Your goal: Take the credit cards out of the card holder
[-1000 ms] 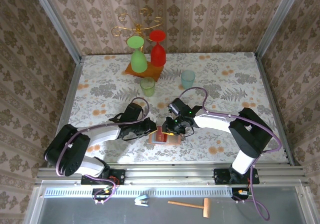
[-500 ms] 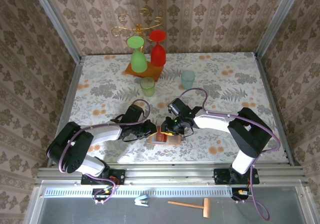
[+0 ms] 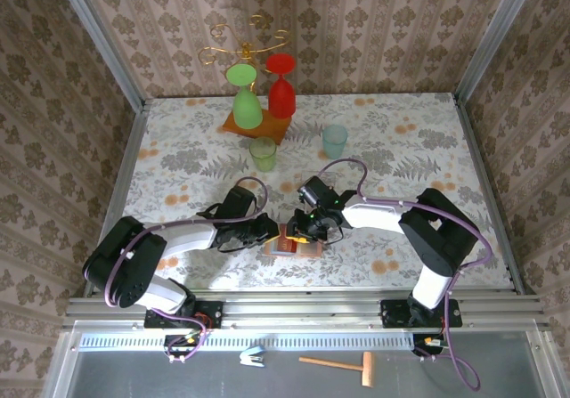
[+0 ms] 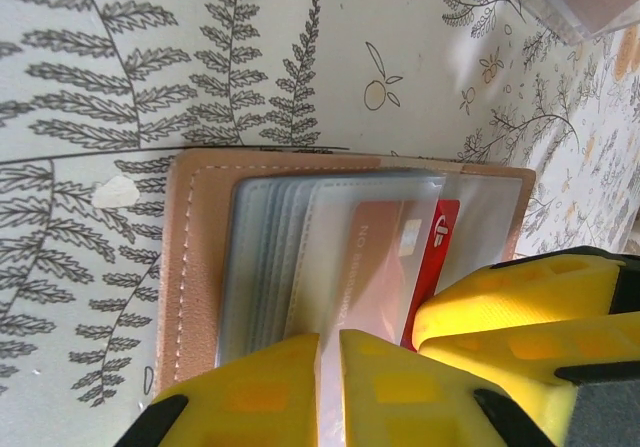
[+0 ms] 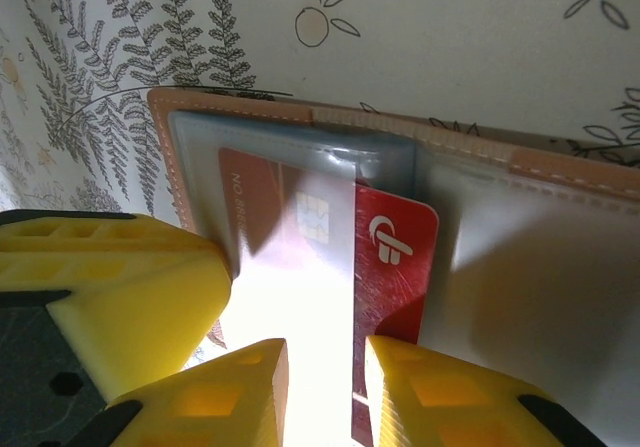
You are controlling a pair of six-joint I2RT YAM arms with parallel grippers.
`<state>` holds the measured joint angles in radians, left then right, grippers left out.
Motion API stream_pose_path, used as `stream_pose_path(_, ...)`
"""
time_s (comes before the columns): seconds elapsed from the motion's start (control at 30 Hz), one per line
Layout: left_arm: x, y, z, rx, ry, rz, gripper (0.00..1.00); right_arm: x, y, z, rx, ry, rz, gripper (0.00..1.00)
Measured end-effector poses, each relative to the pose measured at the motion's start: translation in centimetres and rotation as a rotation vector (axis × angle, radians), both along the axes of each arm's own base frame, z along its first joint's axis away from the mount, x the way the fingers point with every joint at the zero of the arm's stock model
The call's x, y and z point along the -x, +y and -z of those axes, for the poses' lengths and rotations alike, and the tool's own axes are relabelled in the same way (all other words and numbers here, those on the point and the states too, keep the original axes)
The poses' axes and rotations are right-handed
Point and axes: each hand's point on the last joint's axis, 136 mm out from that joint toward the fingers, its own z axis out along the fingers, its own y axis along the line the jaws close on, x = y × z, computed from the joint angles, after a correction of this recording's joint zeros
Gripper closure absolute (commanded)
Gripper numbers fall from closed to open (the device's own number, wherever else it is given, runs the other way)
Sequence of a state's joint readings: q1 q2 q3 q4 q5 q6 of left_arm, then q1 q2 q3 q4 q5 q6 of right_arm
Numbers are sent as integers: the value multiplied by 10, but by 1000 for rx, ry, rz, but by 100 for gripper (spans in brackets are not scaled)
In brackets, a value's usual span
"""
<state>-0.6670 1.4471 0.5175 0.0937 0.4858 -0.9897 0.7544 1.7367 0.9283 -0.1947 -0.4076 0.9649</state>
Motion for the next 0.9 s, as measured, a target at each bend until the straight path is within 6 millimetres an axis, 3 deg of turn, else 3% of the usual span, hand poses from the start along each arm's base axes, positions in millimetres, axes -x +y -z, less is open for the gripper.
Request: stream_pose_path(0.9,-1,-1,2,1,0,0,86,0,-11,1,74,-14,-27,73)
